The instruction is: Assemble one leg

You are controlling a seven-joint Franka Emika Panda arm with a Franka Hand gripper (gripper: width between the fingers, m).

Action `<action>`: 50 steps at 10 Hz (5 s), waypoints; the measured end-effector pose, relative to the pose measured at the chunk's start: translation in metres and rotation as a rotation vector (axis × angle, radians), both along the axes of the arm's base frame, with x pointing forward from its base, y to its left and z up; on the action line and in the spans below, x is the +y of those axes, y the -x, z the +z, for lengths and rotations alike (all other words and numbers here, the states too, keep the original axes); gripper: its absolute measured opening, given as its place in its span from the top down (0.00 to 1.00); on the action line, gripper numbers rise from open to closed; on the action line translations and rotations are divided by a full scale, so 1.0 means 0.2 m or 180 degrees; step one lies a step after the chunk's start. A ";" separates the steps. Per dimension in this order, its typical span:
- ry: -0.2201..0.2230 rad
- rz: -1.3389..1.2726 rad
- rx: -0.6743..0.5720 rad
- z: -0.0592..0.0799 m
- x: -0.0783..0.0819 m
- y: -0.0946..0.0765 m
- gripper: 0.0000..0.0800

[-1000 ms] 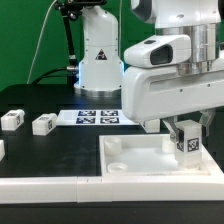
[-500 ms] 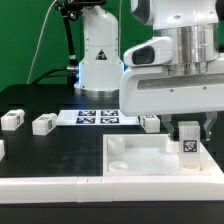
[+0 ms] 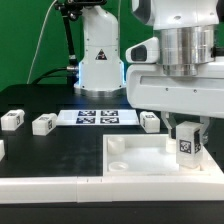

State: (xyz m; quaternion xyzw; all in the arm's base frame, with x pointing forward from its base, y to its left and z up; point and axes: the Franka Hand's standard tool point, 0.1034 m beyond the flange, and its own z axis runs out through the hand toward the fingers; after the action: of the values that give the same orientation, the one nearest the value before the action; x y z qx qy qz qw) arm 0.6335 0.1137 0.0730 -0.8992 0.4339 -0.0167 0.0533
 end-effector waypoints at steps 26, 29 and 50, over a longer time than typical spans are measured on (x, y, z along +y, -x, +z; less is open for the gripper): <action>0.0250 0.3594 -0.0324 0.00 0.03 -0.01 0.64; 0.0193 0.2872 -0.0269 0.00 0.02 -0.01 0.64; 0.0088 0.1503 -0.0076 -0.01 0.05 0.01 0.19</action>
Offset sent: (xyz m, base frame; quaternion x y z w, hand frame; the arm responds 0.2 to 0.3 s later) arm 0.0000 0.0000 0.0000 0.0000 0.0000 0.1593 0.9872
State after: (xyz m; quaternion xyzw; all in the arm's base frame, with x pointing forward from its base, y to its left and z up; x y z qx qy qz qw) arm 0.6315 0.1233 0.0713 -0.9762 0.2106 -0.0204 0.0484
